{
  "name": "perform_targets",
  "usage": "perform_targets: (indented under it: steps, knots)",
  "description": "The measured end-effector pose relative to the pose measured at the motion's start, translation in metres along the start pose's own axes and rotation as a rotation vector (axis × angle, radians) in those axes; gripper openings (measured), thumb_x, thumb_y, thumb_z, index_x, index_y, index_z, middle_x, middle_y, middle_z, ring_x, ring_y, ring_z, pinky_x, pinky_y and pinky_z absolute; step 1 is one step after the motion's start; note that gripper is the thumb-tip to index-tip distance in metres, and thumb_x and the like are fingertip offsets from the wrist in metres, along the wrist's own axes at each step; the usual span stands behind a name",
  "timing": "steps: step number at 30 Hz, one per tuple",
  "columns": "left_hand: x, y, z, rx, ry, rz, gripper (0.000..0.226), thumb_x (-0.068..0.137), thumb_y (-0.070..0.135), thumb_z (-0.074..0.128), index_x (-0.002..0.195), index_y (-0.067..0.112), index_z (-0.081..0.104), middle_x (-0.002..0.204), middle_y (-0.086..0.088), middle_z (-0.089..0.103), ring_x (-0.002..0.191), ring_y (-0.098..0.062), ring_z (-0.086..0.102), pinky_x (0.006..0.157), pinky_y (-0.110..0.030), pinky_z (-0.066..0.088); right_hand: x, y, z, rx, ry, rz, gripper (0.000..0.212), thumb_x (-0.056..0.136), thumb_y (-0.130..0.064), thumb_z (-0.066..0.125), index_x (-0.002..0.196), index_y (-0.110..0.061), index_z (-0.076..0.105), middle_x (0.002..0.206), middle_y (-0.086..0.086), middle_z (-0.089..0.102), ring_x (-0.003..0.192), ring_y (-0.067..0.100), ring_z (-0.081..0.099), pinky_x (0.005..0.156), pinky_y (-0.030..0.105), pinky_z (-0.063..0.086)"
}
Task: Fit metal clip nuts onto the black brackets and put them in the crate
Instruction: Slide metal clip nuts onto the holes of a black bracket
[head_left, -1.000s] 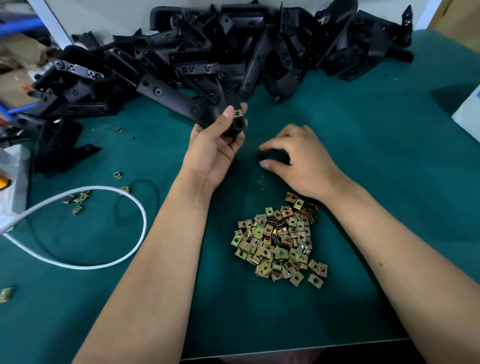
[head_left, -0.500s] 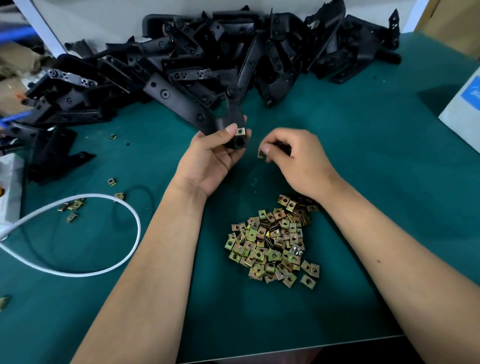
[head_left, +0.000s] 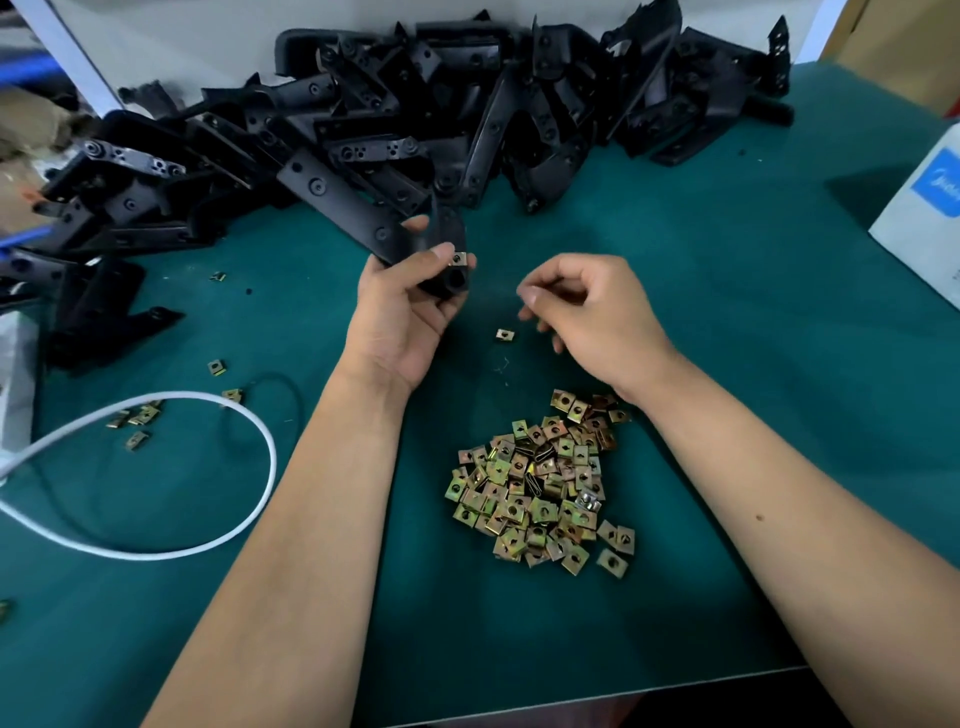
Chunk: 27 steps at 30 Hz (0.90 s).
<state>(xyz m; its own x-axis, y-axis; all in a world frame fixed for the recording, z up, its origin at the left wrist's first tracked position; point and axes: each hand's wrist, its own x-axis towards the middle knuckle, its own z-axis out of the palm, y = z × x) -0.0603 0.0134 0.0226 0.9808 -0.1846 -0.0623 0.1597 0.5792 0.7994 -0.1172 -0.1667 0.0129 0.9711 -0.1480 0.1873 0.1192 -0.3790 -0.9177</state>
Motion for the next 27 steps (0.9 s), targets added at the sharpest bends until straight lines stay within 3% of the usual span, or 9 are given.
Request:
perform_targets:
  steps: [3,6,10,13,18,21,24,27]
  knots:
    - [0.002,0.003,-0.005,-0.083,0.047,0.026,0.028,0.093,-0.002,0.060,0.113,0.017,0.055,0.090,-0.003,0.069,0.079,-0.021,0.072,0.067,-0.029,0.053,-0.003,-0.004,0.002,-0.310,-0.082,-0.151,0.009,0.092,-0.019,0.076,0.100,-0.019,0.079,0.090,-0.011,0.071,0.077,0.000,0.064,0.073,0.014,0.049]
    - [0.003,0.005,-0.008,-0.085,0.065,0.024,0.025,0.093,0.000,0.061,0.110,0.018,0.055,0.093,-0.003,0.066,0.079,-0.020,0.072,0.068,-0.029,0.052,-0.004,-0.008,0.007,-0.522,-0.174,-0.189,0.017,0.089,-0.030,0.079,0.104,-0.022,0.078,0.097,-0.005,0.062,0.085,0.010,0.057,0.080,0.026,0.046]
    - [0.000,0.004,-0.005,-0.040,0.071,0.005,0.022,0.093,0.006,0.065,0.109,0.019,0.059,0.088,0.000,0.071,0.080,-0.018,0.073,0.068,-0.027,0.055,-0.005,-0.015,0.011,-0.627,-0.219,-0.225,0.011,0.093,-0.027,0.075,0.102,-0.022,0.075,0.102,-0.005,0.057,0.097,0.016,0.056,0.086,0.032,0.045]
    - [-0.002,0.003,-0.002,0.027,0.055,0.000,0.014,0.093,0.017,0.069,0.103,0.022,0.062,0.087,0.003,0.072,0.080,-0.015,0.073,0.069,-0.027,0.056,-0.007,-0.014,0.010,-0.611,-0.216,-0.254,0.008,0.094,-0.020,0.074,0.100,-0.018,0.071,0.098,-0.007,0.062,0.090,0.012,0.058,0.084,0.032,0.050]
    - [-0.002,0.002,0.000,0.070,0.021,-0.024,0.004,0.095,0.017,0.067,0.097,0.018,0.063,0.081,0.002,0.074,0.077,-0.015,0.072,0.067,-0.026,0.054,-0.003,-0.008,0.002,-0.264,-0.060,-0.145,0.021,0.096,-0.011,0.070,0.115,-0.020,0.073,0.087,-0.017,0.066,0.074,-0.009,0.059,0.075,0.007,0.043]
    - [-0.003,0.001,0.001,0.121,-0.048,-0.061,0.009,0.093,0.018,0.069,0.099,0.016,0.063,0.084,0.001,0.074,0.080,-0.015,0.073,0.069,-0.025,0.055,0.001,-0.009,-0.002,0.103,0.095,-0.021,0.018,0.096,-0.004,0.068,0.103,-0.015,0.079,0.085,-0.008,0.073,0.069,0.002,0.066,0.071,0.017,0.053]
    - [-0.006,-0.002,0.005,0.163,-0.110,-0.092,0.019,0.084,0.021,0.074,0.100,0.017,0.064,0.087,0.002,0.075,0.080,-0.014,0.073,0.068,-0.024,0.056,-0.001,-0.013,-0.003,0.577,0.142,0.088,0.010,0.092,0.007,0.069,0.096,0.000,0.074,0.086,0.011,0.071,0.077,0.019,0.072,0.075,0.029,0.061]
    - [-0.008,-0.007,0.009,0.156,-0.162,-0.110,0.017,0.085,0.018,0.074,0.099,0.015,0.064,0.089,0.000,0.074,0.081,-0.015,0.072,0.072,-0.025,0.057,-0.002,-0.015,-0.002,0.757,0.134,0.128,0.007,0.089,0.010,0.071,0.092,0.004,0.072,0.086,0.014,0.071,0.082,0.027,0.075,0.078,0.031,0.062]
